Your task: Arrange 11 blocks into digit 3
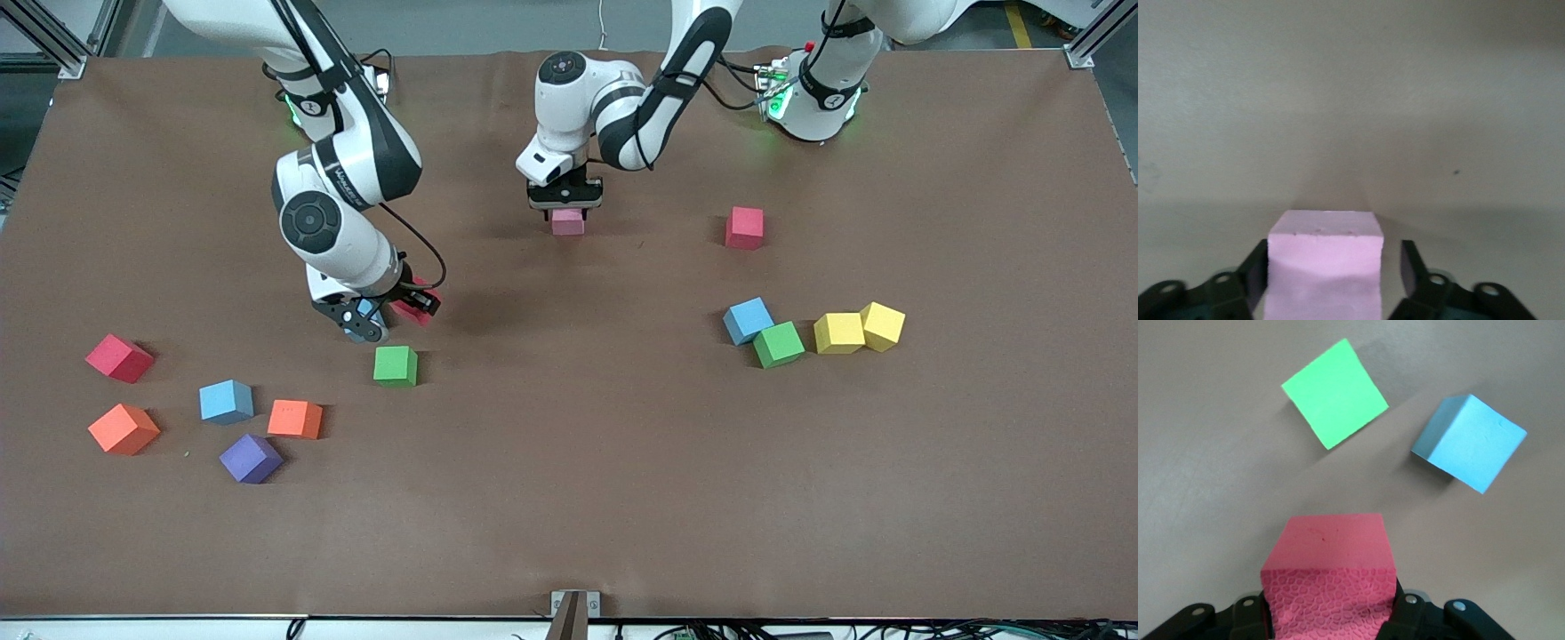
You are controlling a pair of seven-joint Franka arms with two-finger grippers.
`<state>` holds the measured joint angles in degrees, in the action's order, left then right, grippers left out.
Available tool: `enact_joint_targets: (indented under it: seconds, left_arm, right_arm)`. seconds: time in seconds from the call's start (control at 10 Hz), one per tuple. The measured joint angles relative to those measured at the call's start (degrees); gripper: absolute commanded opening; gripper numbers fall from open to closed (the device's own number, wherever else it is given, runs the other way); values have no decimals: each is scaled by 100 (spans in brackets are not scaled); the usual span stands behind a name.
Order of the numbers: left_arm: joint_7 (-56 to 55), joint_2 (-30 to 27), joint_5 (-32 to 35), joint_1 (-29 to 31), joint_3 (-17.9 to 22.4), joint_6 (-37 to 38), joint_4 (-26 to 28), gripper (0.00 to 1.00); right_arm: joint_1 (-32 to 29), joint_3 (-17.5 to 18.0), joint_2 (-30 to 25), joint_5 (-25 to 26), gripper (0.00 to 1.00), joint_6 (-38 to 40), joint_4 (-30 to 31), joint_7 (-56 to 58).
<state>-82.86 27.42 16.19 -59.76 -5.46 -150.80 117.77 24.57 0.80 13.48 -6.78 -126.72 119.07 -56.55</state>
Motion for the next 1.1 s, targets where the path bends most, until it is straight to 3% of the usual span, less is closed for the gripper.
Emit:
enact_joint_targets:
  seconds: [0.2, 0.5, 0.9, 1.1]
  left_arm:
    - [-93, -359, 1, 137, 49, 299, -271, 100]
    - [558, -1136, 2, 988, 59, 1198, -217, 100]
    - [1640, -1469, 2, 1937, 48, 1254, 649, 100]
    - [2143, -1866, 2, 2237, 42, 1250, 1283, 100]
  right_arm:
    - [8, 30, -48, -5, 3, 169, 0, -1364]
    - [214, 136, -86, -97, 3, 233, 1, -3452]
    - [670, 168, -87, -577, 0, 210, 26, -5000]
    - [988, 178, -92, -644, 0, -275, 230, -5627]
